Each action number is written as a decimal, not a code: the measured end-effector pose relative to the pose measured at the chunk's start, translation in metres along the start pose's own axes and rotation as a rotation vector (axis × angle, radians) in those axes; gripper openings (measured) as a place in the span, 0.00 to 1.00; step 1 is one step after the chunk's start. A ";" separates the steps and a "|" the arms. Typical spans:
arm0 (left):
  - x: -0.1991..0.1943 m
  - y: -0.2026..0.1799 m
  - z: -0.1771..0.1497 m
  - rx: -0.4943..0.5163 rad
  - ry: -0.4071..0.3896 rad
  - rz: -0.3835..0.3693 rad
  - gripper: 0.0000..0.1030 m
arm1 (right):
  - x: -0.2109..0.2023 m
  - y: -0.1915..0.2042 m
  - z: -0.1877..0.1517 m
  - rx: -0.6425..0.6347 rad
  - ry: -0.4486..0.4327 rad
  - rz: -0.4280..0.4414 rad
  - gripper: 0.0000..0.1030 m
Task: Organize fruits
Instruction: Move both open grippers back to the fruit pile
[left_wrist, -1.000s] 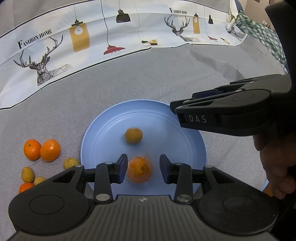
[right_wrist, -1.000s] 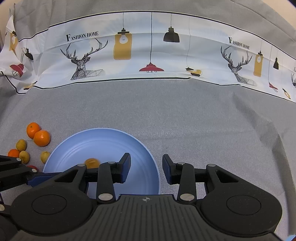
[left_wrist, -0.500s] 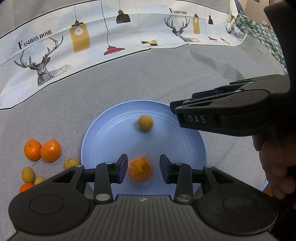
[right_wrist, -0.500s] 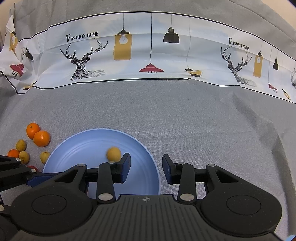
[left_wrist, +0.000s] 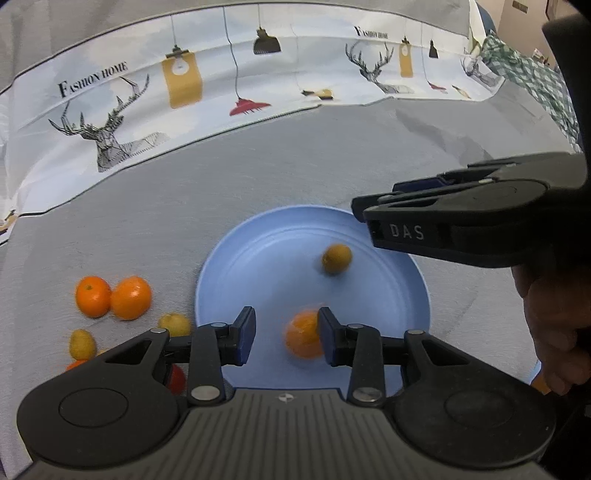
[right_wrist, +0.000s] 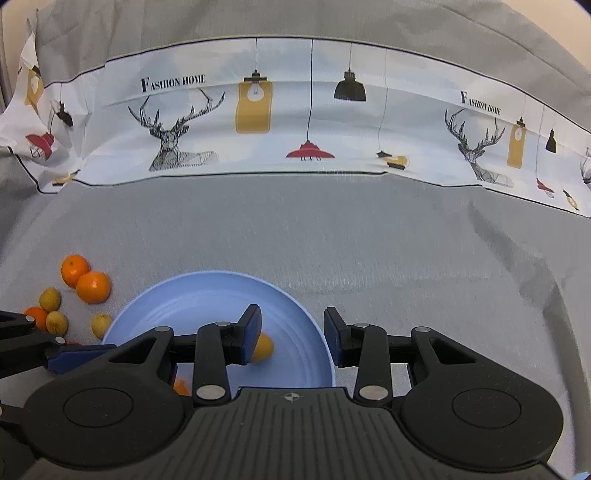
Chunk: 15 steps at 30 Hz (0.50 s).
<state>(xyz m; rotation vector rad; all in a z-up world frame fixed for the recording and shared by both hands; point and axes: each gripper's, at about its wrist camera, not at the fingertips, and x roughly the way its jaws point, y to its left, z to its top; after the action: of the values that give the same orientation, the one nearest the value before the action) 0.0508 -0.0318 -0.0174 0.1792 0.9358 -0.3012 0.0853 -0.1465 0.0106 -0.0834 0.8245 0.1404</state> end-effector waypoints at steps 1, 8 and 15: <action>-0.002 0.003 0.001 0.000 -0.007 0.004 0.27 | -0.001 0.000 0.000 0.004 -0.008 0.002 0.31; -0.030 0.093 0.014 -0.256 -0.063 0.041 0.11 | -0.010 0.003 0.005 0.036 -0.069 0.031 0.14; -0.046 0.180 0.002 -0.523 -0.025 0.054 0.11 | -0.013 0.026 0.008 -0.009 -0.075 0.150 0.15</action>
<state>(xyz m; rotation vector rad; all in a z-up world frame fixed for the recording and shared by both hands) 0.0863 0.1451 0.0255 -0.2792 0.9539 -0.0023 0.0784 -0.1212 0.0249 -0.0245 0.7547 0.2873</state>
